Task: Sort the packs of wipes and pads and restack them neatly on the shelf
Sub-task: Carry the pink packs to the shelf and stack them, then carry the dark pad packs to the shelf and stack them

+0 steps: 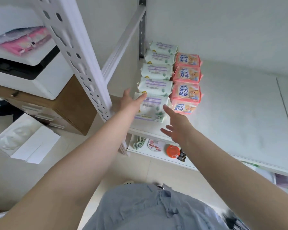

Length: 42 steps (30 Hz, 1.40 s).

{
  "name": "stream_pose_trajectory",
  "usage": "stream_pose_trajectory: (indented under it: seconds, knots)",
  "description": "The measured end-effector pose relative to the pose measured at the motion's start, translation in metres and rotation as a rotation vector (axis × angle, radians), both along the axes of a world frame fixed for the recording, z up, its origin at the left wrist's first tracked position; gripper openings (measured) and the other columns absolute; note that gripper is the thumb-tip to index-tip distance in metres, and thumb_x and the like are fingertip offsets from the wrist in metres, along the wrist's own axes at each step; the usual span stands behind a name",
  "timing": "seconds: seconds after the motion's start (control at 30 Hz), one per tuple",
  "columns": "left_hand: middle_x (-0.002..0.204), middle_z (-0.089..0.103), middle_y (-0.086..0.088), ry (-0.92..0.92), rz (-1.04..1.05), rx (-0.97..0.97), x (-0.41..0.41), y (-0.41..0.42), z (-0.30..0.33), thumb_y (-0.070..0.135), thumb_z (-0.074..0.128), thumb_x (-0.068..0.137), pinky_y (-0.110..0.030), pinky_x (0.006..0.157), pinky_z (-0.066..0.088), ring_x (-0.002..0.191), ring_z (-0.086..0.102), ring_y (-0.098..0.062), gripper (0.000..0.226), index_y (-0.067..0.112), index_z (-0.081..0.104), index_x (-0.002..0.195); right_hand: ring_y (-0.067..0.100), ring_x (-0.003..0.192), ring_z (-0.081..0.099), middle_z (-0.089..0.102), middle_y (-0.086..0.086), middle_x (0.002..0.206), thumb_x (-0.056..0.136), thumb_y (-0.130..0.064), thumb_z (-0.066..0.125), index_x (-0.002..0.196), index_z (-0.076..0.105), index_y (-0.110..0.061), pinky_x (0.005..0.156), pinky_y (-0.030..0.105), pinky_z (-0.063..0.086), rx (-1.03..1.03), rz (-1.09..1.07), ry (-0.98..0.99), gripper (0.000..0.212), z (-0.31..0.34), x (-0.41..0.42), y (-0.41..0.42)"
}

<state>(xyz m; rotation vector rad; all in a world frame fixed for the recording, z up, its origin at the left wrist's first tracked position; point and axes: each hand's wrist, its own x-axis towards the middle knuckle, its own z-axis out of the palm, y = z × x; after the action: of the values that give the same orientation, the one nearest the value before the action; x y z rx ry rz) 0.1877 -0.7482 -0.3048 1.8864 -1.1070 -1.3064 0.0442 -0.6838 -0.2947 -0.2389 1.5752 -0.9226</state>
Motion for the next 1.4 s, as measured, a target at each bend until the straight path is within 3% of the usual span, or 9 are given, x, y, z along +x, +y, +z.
stream_pose_trajectory:
  seconds: [0.1,0.23,0.37,0.47,0.63,0.9,1.1,1.23,1.4]
  knots:
    - [0.154,0.032,0.001,0.126,-0.075,0.000,0.000,-0.013,-0.006,0.042,0.069,0.084,-0.034,0.098,0.042,0.133,0.042,-0.023,0.080,0.028,0.026,0.150,0.033,0.115,0.057,0.051,0.007,0.101,0.086,-0.033,0.072,0.131,0.046,-0.008,0.089,0.040,0.055,-0.004,-0.048,-0.056,0.057,0.000,0.023,-0.013]
    - [0.145,0.043,0.002,0.151,-0.097,-0.050,-0.003,-0.020,-0.011,0.030,0.066,0.089,-0.026,0.086,0.040,0.127,0.048,-0.021,0.066,0.021,0.036,0.146,0.031,0.101,0.065,0.057,0.006,0.092,0.089,-0.023,0.070,0.113,0.053,-0.009,0.080,0.035,0.058,-0.032,-0.131,-0.028,0.033,-0.007,0.039,-0.024]
    - [0.144,0.045,-0.002,0.149,-0.109,-0.047,-0.002,-0.028,-0.016,0.030,0.066,0.089,-0.030,0.090,0.043,0.122,0.051,-0.022,0.062,0.020,0.040,0.144,0.026,0.096,0.065,0.060,0.007,0.103,0.086,-0.025,0.073,0.121,0.051,-0.009,0.070,0.030,0.060,-0.039,-0.206,-0.006,0.045,-0.015,0.044,-0.025]
    - [0.148,0.036,-0.006,-0.054,-0.044,-0.170,-0.006,-0.046,-0.009,0.039,0.063,0.089,-0.036,0.103,0.041,0.131,0.044,-0.026,0.070,0.020,0.030,0.148,0.029,0.106,0.061,0.059,0.010,0.119,0.083,-0.033,0.074,0.130,0.048,-0.016,0.069,0.034,0.061,-0.015,-0.187,0.001,0.057,-0.018,0.045,-0.022]
    - [0.145,0.035,-0.009,-0.260,-0.059,-0.379,-0.035,-0.122,0.018,0.037,0.054,0.094,-0.043,0.097,0.047,0.125,0.049,-0.029,0.061,0.023,0.028,0.148,0.032,0.106,0.060,0.054,0.001,0.102,0.081,-0.035,0.076,0.123,0.045,-0.024,0.073,0.039,0.060,-0.021,-0.121,-0.027,0.053,-0.026,0.037,-0.025]
    - [0.161,-0.006,-0.012,-0.848,-0.753,-0.483,-0.059,-0.204,-0.019,0.038,0.026,0.102,-0.050,0.119,0.009,0.148,-0.003,-0.033,0.054,0.028,0.014,0.153,0.024,0.086,0.066,0.051,0.009,0.124,0.069,-0.042,0.083,0.119,0.056,-0.029,0.080,0.039,0.060,-0.128,-0.299,0.069,0.059,-0.068,0.047,-0.036]
    - [0.161,-0.002,-0.011,-0.788,-0.888,-0.486,-0.059,-0.214,-0.028,0.033,0.022,0.104,-0.043,0.120,0.001,0.147,-0.007,-0.036,0.052,0.024,0.012,0.154,0.030,0.089,0.068,0.054,0.006,0.123,0.035,-0.066,0.074,0.118,0.053,-0.036,0.088,0.045,0.055,-0.109,-0.349,0.094,0.090,-0.068,0.061,-0.038]
    - [0.161,0.003,-0.011,-0.844,-0.875,-0.538,-0.057,-0.217,-0.031,0.032,0.022,0.103,-0.048,0.119,0.005,0.147,-0.003,-0.036,0.051,0.025,0.017,0.153,0.027,0.083,0.067,0.052,0.007,0.124,0.065,-0.053,0.078,0.113,0.053,-0.034,0.084,0.045,0.057,-0.088,-0.307,0.105,0.058,-0.067,0.057,-0.036]
    - [0.161,0.004,-0.010,-0.923,-0.811,-0.617,-0.067,-0.193,-0.016,0.033,0.024,0.103,-0.051,0.119,0.002,0.148,0.000,-0.033,0.053,0.025,0.010,0.154,0.012,0.071,0.049,0.034,0.005,0.123,0.080,-0.049,0.072,0.134,0.045,-0.033,0.083,0.040,0.058,-0.056,-0.235,0.153,0.062,-0.046,0.051,-0.026]
